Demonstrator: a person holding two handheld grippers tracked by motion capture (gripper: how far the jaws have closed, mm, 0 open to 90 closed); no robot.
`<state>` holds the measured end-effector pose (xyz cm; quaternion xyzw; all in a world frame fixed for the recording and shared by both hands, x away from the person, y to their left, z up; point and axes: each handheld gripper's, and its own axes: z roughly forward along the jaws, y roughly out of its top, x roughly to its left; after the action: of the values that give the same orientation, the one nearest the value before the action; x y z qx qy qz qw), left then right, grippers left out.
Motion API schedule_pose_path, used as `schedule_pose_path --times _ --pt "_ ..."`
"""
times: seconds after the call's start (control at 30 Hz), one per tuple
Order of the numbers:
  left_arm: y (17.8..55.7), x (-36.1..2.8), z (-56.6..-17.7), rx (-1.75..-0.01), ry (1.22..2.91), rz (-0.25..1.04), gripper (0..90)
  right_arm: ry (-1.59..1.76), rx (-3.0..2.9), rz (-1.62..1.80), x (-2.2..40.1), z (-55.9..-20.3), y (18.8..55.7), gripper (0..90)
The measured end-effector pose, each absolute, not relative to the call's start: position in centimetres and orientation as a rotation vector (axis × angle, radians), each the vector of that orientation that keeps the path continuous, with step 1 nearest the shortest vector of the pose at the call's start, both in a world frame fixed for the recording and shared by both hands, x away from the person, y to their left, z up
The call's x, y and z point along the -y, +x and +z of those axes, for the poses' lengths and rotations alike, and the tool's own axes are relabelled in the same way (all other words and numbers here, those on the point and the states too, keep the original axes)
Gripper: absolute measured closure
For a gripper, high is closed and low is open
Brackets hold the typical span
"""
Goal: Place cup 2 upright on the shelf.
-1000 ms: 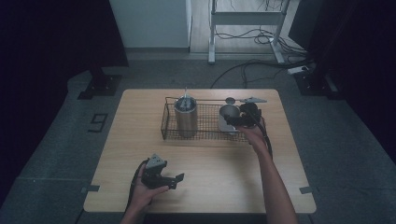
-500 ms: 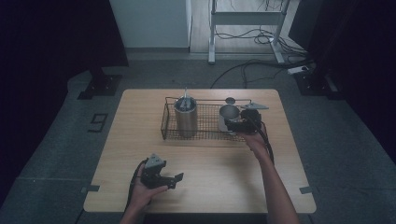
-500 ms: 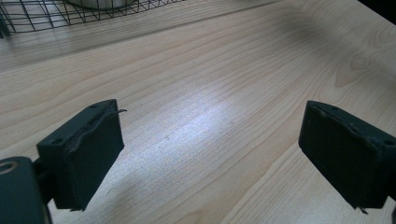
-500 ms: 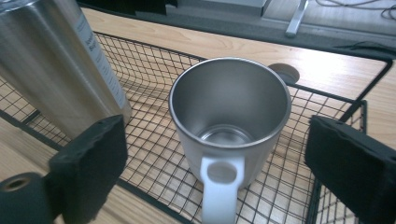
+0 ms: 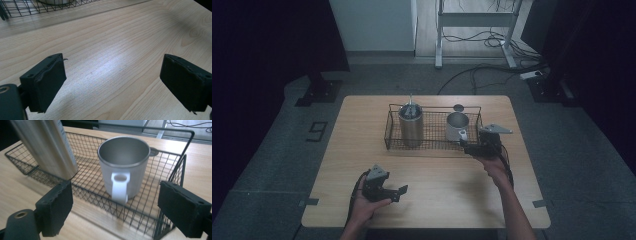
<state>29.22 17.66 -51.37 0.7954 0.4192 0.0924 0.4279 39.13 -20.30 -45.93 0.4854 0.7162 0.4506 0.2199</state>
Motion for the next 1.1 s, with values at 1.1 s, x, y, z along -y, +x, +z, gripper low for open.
schedule_pose_path --times 1.1 --pt "29.4 -17.7 -51.8 -1.063 2.006 0.240 6.5 1.457 -2.035 1.210 25.1 -53.5 30.7 13.8"
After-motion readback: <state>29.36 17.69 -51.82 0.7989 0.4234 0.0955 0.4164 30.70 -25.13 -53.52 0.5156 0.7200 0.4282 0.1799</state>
